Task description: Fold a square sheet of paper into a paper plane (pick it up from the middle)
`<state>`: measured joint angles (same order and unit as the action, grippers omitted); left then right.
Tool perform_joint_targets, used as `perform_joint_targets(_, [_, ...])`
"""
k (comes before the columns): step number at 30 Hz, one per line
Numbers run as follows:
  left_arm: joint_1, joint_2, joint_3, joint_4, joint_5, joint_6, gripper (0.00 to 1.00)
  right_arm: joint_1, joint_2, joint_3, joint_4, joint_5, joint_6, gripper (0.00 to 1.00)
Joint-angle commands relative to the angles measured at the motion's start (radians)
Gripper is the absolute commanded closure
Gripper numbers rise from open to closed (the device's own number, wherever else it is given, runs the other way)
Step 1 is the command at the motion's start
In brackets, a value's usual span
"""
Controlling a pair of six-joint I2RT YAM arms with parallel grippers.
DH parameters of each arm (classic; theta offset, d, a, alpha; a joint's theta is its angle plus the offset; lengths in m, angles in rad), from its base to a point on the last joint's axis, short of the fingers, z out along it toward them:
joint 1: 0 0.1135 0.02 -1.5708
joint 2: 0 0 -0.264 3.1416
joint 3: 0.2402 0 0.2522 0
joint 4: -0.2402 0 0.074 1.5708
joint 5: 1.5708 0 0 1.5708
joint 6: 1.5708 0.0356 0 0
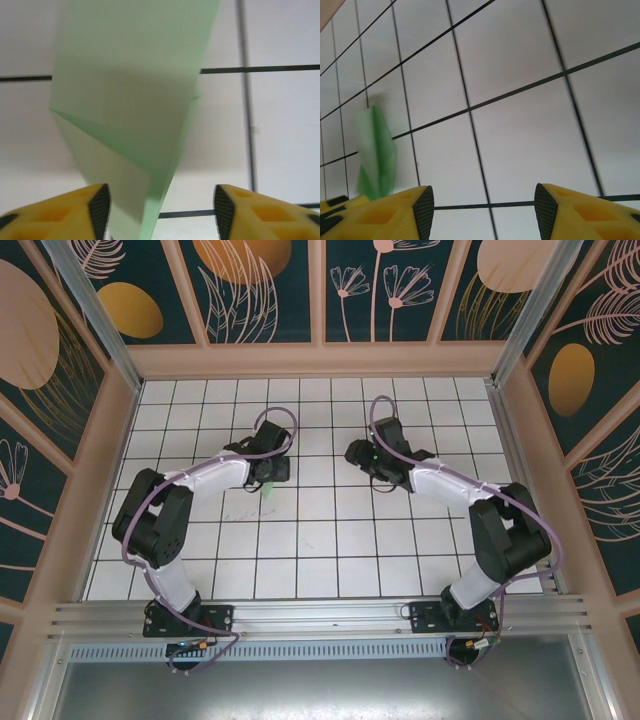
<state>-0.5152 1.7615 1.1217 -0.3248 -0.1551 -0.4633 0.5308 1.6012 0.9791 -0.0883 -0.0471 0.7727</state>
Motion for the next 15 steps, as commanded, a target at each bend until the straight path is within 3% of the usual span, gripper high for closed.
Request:
perform_joint_targets(1, [0.047, -0.094, -0.026, 0.094, 0.104, -0.016, 0.29, 0.065, 0.062, 0.025, 0.075, -0.023, 0.024, 0.46])
perform_joint_targets(10, [0.195, -0.261, -0.199, 0.179, -0.009, -0.139, 0.02, 0.259, 0.346, 0.300, 0.148, -0.124, 0.030, 0.76])
perform_joint_targets(15, [0.279, -0.317, -0.300, 0.223, -0.001, -0.203, 0.02, 0.309, 0.510, 0.495, 0.120, -0.201, 0.046, 0.81])
